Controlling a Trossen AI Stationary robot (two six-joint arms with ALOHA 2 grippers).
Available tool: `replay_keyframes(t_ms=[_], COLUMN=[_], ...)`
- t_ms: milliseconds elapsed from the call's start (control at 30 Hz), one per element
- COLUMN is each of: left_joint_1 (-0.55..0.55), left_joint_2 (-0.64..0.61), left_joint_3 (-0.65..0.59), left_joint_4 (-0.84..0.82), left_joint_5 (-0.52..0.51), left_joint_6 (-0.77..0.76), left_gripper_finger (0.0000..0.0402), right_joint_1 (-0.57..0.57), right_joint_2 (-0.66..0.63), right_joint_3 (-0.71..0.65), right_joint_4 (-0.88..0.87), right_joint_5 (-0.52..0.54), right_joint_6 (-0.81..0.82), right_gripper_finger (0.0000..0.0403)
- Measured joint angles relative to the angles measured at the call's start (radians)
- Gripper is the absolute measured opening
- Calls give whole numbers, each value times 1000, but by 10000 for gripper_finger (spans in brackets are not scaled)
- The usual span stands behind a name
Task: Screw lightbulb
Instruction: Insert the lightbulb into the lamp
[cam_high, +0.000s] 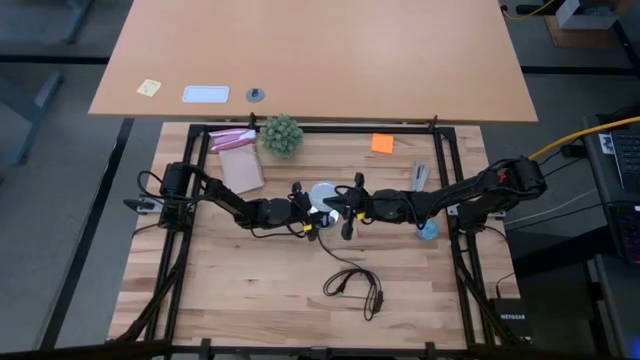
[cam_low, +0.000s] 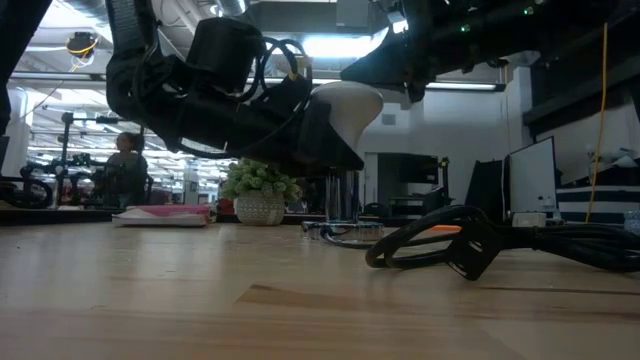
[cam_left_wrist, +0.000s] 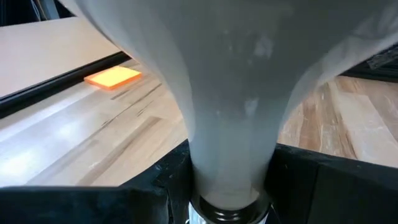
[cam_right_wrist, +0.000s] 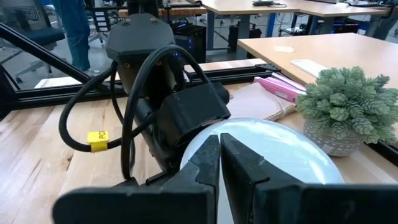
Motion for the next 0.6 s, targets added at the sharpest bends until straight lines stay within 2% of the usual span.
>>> replay_keyframes(t_ms=[200,600], left_joint_1=[0,0], left_joint_2=[-3,-4], left_joint_3=[0,0], left_joint_4=[3,-7], left_joint_5=[2,2], left_joint_6=[55,-4], left_gripper_finger=[155,155], right_joint_1=[0,0], right_joint_2=[0,0], right_joint_3=[0,0], right_joint_4=[0,0], right_joint_5=[0,0], right_joint_6=[0,-2], right_gripper_finger=[21,21])
